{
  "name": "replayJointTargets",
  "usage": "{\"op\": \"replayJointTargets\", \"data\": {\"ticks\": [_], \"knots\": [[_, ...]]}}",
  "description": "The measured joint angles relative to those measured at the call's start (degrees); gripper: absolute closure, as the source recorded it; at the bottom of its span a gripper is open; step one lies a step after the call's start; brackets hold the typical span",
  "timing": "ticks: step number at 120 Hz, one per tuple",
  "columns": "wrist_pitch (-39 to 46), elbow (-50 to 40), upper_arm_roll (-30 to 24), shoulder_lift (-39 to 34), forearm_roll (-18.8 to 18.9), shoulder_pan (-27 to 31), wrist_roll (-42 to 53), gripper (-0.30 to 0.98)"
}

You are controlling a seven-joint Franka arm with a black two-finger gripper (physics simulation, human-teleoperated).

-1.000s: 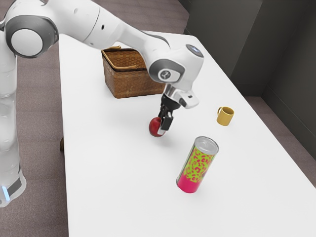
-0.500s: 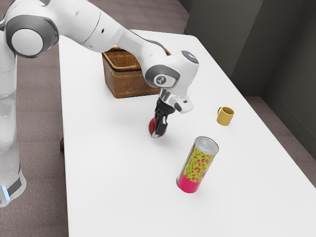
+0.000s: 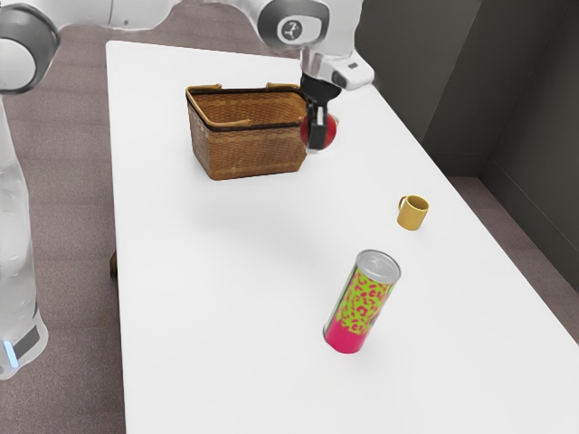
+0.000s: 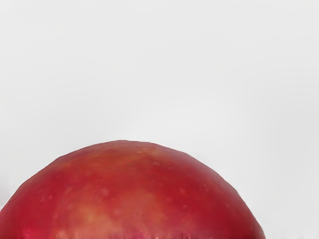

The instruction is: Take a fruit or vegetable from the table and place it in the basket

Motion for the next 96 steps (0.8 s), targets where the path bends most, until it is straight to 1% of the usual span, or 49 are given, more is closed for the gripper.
{"op": "replayJointTargets", "data": {"ticks": [3,10,15,20,31,42,57,66,73,83,96], "knots": [[-0.34,0.16,0.53,-0.04,0.15,1.7,0.46,0.26],[-0.94,0.54,1.38,-0.08,1.0,7.02,1.65,0.27],[-1.24,1.06,3.43,-0.07,1.54,9.23,2.6,0.31],[-1.47,1.56,5.1,-0.01,2.03,11.17,3.56,0.32],[-1.79,2.31,6.29,0.23,2.95,15.37,5.71,0.39],[-1.94,2.56,6.43,0.45,3.52,17.56,7.78,0.41],[-2.04,2.6,6.57,0.46,3.89,17.78,10.22,0.41],[-2.23,2.6,6.75,0.43,3.62,17.62,11.49,0.24],[-2.5,2.59,6.78,0.42,3.4,17.69,12.39,0.16],[-2.83,2.51,6.81,0.42,3.17,17.69,13.57,0.09],[-3.38,2.25,6.78,0.44,3.01,17.73,15.05,0.04]]}}
